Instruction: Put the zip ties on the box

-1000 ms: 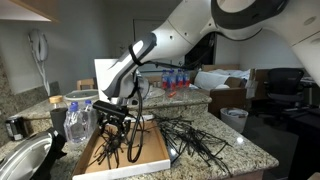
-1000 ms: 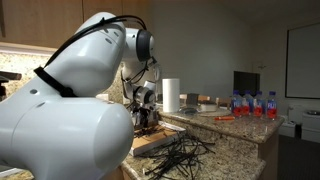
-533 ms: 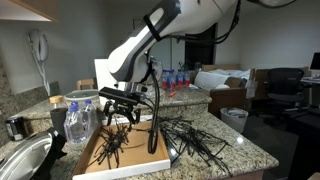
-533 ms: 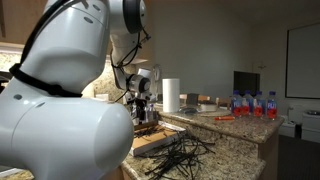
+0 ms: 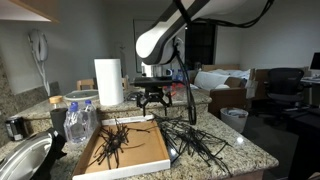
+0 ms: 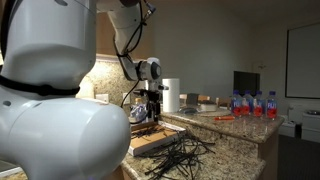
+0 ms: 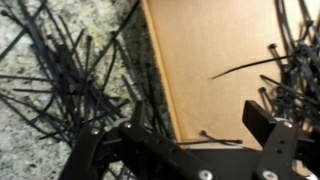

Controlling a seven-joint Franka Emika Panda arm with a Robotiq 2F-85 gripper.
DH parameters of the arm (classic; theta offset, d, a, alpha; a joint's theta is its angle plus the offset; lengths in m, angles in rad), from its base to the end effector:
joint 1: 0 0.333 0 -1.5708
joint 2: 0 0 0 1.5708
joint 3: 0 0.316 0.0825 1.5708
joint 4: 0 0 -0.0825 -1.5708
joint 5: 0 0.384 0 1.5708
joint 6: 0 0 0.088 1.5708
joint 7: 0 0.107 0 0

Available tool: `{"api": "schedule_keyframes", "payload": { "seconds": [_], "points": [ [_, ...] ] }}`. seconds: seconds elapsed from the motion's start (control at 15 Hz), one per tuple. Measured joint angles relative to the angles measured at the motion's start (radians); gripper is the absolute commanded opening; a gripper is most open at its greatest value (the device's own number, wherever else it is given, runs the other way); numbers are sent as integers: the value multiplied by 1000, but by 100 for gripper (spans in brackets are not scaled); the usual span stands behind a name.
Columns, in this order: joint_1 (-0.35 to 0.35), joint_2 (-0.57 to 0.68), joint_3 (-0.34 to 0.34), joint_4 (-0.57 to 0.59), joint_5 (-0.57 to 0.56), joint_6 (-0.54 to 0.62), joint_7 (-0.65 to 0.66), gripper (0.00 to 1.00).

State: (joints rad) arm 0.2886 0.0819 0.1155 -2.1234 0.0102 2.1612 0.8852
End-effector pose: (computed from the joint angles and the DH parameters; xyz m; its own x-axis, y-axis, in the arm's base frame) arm 0.5052 0.2159 0.3695 0.8827 -0.4681 -0.0413 -0.4676 -0.8837 0.0226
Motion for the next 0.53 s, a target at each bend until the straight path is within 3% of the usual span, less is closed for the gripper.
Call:
{"api": "schedule_keyframes", "payload": {
  "seconds": [0.2,0.53],
  "points": [
    [-60,-39,-18,-31,-98,-61,-75,100],
    [-150,-32,-64,-65,-203,-51,-171,100]
  ]
}}
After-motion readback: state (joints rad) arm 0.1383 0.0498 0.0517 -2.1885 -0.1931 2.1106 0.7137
